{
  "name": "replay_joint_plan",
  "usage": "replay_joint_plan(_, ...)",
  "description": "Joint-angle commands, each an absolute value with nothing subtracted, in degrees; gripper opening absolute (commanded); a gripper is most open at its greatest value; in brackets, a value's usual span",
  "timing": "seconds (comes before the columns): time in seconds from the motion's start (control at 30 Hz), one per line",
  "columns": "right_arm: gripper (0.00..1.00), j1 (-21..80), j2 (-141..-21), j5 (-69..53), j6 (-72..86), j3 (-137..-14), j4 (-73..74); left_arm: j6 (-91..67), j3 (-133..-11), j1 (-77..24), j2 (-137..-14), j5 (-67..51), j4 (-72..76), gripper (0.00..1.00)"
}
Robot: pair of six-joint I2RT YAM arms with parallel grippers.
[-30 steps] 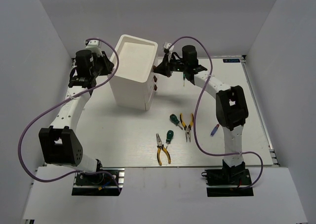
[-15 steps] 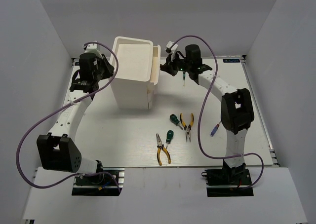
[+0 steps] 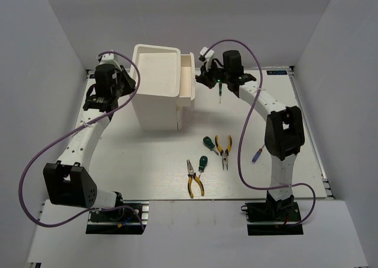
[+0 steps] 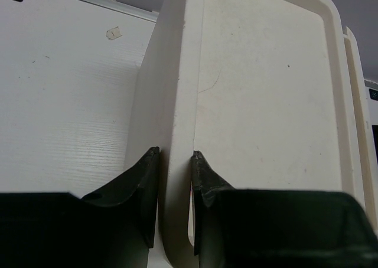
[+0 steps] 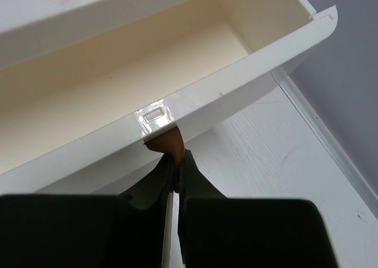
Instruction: Sort the tools into containers
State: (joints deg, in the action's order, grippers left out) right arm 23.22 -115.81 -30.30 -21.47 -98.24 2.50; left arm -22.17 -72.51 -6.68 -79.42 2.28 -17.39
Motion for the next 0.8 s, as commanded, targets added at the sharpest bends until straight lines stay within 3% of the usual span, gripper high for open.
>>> replay_joint_plan(0.0,0.00,21.9,-115.9,-24.8,-23.5,-100.9,6.4,-26.9,-71.8,-5.6,-78.7,6.2,-25.5,0.00)
replay_joint_plan(0.2,0.00,21.6,-116.0,-23.1,-23.8,-101.7,8.1,-27.4,-72.4,-5.6,-79.3,6.0,-25.6,0.00)
replay_joint_plan(0.23,0.00,21.7,-115.8,-25.2,-23.7,-101.5,8.3,-27.4,-72.4,-5.6,-79.8,6.0,-25.6,0.06)
replay_joint_plan(0.27,0.37,21.4,-115.4,-26.3,-23.7,-100.9,8.4,-26.9,-73.0,-5.6,-79.8,4.9,-24.7,0.19)
replay_joint_plan(0.3,0.53,21.4,-115.1,-27.7,-23.7,-101.0,8.7,-26.4,-73.0,-5.6,-79.8,4.3,-24.0,0.33)
replay_joint_plan(0.33,0.69,21.4,-114.9,-28.1,-23.9,-101.1,9.6,-26.4,-73.7,-5.6,-79.8,4.3,-24.0,0.58)
replay_joint_plan(0.37,0.87,21.2,-114.1,-28.2,-24.0,-100.7,9.8,-25.6,-75.0,-5.6,-80.3,4.3,-24.0,0.68)
replay_joint_plan(0.43,0.90,21.0,-112.9,-27.0,-24.2,-99.9,9.8,-23.7,-76.9,-5.6,-80.9,4.3,-24.0,0.81)
replay_joint_plan(0.5,0.90,20.6,-111.6,-24.4,-23.9,-97.9,9.4,-21.5,-80.6,-5.6,-81.4,5.6,-24.0,0.91)
replay_joint_plan(0.57,0.90,19.5,-109.4,-19.0,-23.2,-95.4,8.4,-20.1,-84.2,-5.6,-81.9,7.2,-24.5,0.92)
replay_joint_plan(0.63,0.77,19.3,-108.8,-15.0,-22.2,-94.4,8.7,-18.6,-86.5,-5.6,-81.9,8.6,-24.5,0.95)
replay_joint_plan(0.67,0.67,18.5,-108.7,-12.0,-20.9,-93.1,8.6,-18.0,-88.4,-5.6,-81.9,9.5,-25.1,0.95)
replay_joint_plan(0.7,0.37,18.4,-108.9,-11.1,-20.5,-93.3,9.6,-17.5,-89.1,-5.6,-81.3,9.5,-25.1,0.87)
replay_joint_plan(0.73,0.20,17.9,-109.3,-10.7,-20.3,-93.8,13.2,-16.7,-89.1,-5.6,-80.8,9.5,-25.1,0.75)
replay_joint_plan(0.77,0.02,17.3,-109.9,-10.5,-19.3,-96.4,15.4,-16.7,-89.9,-5.6,-80.1,9.0,-25.1,0.50)
